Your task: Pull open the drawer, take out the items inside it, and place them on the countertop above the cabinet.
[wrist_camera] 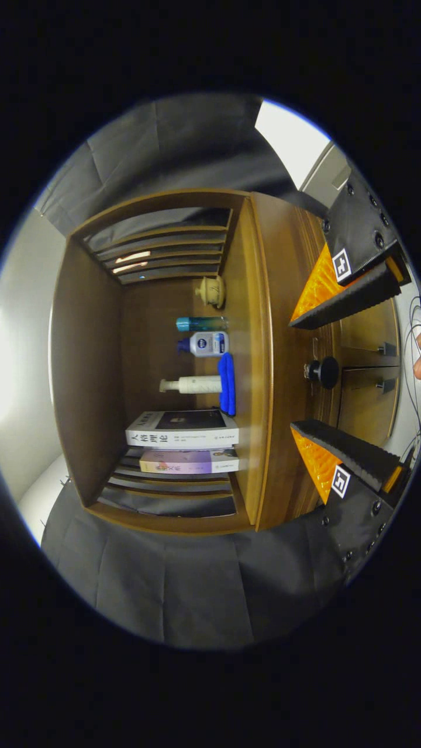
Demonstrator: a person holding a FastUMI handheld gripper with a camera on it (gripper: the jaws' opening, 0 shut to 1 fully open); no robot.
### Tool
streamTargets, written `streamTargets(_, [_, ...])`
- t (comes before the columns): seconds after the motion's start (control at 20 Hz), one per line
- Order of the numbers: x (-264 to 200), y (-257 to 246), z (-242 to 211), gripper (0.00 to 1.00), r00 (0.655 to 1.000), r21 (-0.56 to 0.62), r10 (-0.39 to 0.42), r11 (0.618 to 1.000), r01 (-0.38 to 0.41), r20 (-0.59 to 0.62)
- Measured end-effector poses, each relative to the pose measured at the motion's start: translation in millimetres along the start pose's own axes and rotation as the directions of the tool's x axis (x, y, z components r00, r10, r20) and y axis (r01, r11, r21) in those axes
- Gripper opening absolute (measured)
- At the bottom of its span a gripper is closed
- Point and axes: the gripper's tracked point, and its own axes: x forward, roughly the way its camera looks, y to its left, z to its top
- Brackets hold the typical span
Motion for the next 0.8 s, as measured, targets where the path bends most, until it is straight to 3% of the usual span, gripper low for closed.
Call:
streamTargets(0.55, [52, -16, -53, 0.98, 0.992, -0.037, -0.075, 0.997, 0.072, -0.099])
streamTargets(0.7, [56, -9, -60, 0.98, 0.993, -0.055, -0.063, 0.997, 0.058, -0.102])
streamTargets(0.8, [56, -5, -63, 0.86, 0.992, -0.057, -0.058, 0.997, 0.052, -0.108])
